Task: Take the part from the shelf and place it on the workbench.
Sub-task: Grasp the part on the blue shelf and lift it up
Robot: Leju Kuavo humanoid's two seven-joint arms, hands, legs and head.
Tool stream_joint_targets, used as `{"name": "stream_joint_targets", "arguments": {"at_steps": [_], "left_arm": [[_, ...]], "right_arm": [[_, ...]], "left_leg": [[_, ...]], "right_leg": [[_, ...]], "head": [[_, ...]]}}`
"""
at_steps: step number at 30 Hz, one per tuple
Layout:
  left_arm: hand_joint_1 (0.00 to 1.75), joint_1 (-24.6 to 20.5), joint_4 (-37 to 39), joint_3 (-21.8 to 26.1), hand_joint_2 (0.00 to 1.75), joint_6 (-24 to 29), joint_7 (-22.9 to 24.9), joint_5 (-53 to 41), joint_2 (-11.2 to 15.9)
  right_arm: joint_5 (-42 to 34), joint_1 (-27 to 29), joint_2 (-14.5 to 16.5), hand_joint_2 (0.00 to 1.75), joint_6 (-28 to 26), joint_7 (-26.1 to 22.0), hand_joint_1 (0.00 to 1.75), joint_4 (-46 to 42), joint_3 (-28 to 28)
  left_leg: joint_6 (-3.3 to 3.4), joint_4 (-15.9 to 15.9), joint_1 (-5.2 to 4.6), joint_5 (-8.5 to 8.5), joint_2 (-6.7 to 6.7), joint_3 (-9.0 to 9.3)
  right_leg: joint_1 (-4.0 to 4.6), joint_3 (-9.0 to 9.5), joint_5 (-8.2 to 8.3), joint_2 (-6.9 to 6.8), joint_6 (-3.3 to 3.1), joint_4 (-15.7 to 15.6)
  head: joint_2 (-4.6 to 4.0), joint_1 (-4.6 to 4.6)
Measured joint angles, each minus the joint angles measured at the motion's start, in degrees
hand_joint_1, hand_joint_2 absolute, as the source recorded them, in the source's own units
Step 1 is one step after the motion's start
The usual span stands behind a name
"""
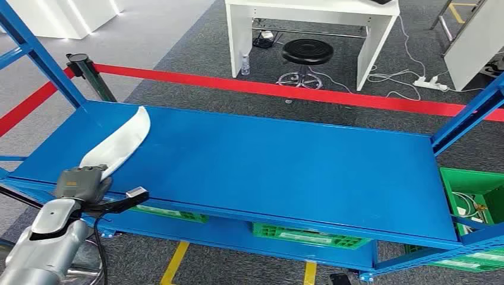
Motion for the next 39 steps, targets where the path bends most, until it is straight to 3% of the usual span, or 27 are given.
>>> {"name": "stream_joint_targets", "arguments": {"at_steps": [8, 12, 23, 28, 31, 33, 36, 37, 38, 39], "left_arm": [[1.75, 1.4, -2.03, -1.03, 1.75, 0.29, -0.6, 0.64, -0.27], [1.75, 3.73, -5.11, -1.29, 1.75, 2.41, -3.7, 4.38, -1.0], [1.75, 20.18, -28.44, -9.28, 1.75, 5.92, -8.2, 8.54, -6.88], [1.75, 26.1, -36.53, -12.99, 1.75, 11.56, -9.5, 7.77, -8.29], [1.75, 28.7, -39.79, -14.96, 1.75, 14.08, -9.86, 7.04, -8.8], [1.75, 29.67, -41.24, -16.06, 1.75, 15.16, -9.98, 6.74, -9.15], [1.75, 30.97, -42.32, -17.2, 1.75, 16.27, -10.16, 6.55, -9.59], [1.75, 31.34, -42.43, -17.5, 1.75, 16.61, -10.23, 6.49, -9.66], [1.75, 31.63, -42.51, -17.81, 1.75, 17.03, -10.32, 6.48, -9.71], [1.75, 31.86, -42.58, -18.16, 1.75, 17.61, -10.44, 6.54, -9.76]], "right_arm": [[-0.01, -0.02, 0.0, 0.0, 0.0, -0.07, 0.0, 0.0, -0.45], [-0.1, 0.01, -0.01, 0.0, -0.02, -0.25, 0.0, 0.0, -0.68], [-0.77, 0.27, 0.01, 0.0, 0.13, -3.55, 0.0, 0.0, -1.86], [-1.1, 0.33, 0.01, 0.0, -4.29, -2.97, 0.0, 0.0, -2.55], [-1.15, 0.33, 0.01, 0.0, -6.39, -1.75, 0.0, 0.0, -2.99], [-1.2, 0.32, 0.0, 0.0, -7.18, -1.15, 0.0, 0.0, -3.32], [-1.27, 0.31, 0.0, 0.0, -8.08, -0.58, 0.0, 0.0, -3.63], [-1.4, 0.33, -0.01, 0.0, -8.18, -0.54, 0.0, 0.0, -3.73], [-1.59, 0.35, -0.01, 0.0, -8.25, -0.54, 0.0, 0.0, -3.86], [-1.85, 0.34, -0.01, 0.0, -8.27, -0.59, 0.0, 0.0, -4.01]], "left_leg": [[0.01, 0.0, 0.0, 0.0, 0.0, -0.01], [0.01, 0.0, 0.0, -0.01, 0.01, -0.02], [0.23, 0.04, -0.26, -0.15, 0.05, -0.18], [0.77, 0.09, -0.59, -0.12, 0.06, -0.24], [1.47, -0.26, -0.54, 0.69, 0.13, -0.32], [2.04, -0.8, -0.17, 1.51, 0.24, -0.56], [2.37, -0.91, -0.04, 2.01, 0.5, -1.26], [2.37, -0.88, -0.07, 2.09, 0.63, -1.41], [2.34, -0.85, -0.1, 2.14, 0.75, -1.5], [2.3, -0.81, -0.12, 2.16, 0.85, -1.52]], "right_leg": [[0.0, -0.01, -0.01, 0.01, 0.0, 0.0], [0.0, -0.04, -0.01, 0.04, 0.0, 0.0], [-0.24, -0.17, 0.03, 0.12, 0.23, -0.18], [-0.59, -0.16, 0.21, 0.11, 0.88, -0.37], [-0.7, -0.27, 0.6, 0.09, 1.57, -0.64], [-0.63, -1.49, -1.18, -0.08, 1.9, 1.32], [-0.69, -6.04, -6.88, -0.28, 2.08, 11.91], [-0.69, -7.06, -7.65, -0.3, 2.1, 14.64], [-0.67, -7.08, -7.28, -0.3, 2.07, 15.32], [-0.66, -5.97, -5.88, -0.32, 1.95, 13.69]], "head": [[0.0, 0.0], [0.0, -0.01], [0.0, 0.0], [0.0, -0.01], [0.0, -0.04], [0.0, 0.1], [0.0, 0.32], [0.0, 0.31], [0.0, 0.33], [0.0, 0.34]]}}
